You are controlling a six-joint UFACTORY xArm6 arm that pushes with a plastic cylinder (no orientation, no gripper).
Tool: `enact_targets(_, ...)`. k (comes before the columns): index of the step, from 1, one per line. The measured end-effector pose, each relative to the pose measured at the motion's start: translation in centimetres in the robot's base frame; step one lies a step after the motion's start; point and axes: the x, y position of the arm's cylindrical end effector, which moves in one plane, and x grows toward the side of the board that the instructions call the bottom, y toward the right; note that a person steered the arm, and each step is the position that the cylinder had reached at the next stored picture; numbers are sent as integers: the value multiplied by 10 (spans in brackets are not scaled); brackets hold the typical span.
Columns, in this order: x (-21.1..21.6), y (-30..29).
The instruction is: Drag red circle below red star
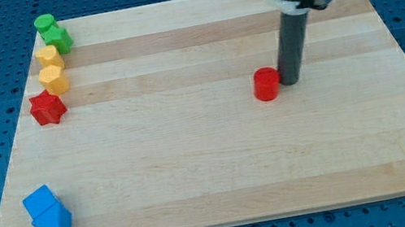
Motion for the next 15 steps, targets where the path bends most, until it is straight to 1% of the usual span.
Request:
enact_targets(2,20,-76)
enact_targets(5,62,-183)
enact_targets(6,64,-222)
enact_targets(7,64,-234)
enact_targets(9,46,-218)
enact_targets(10,44,-229)
enact_targets(13,44,-311)
enact_targets(15,34,-269)
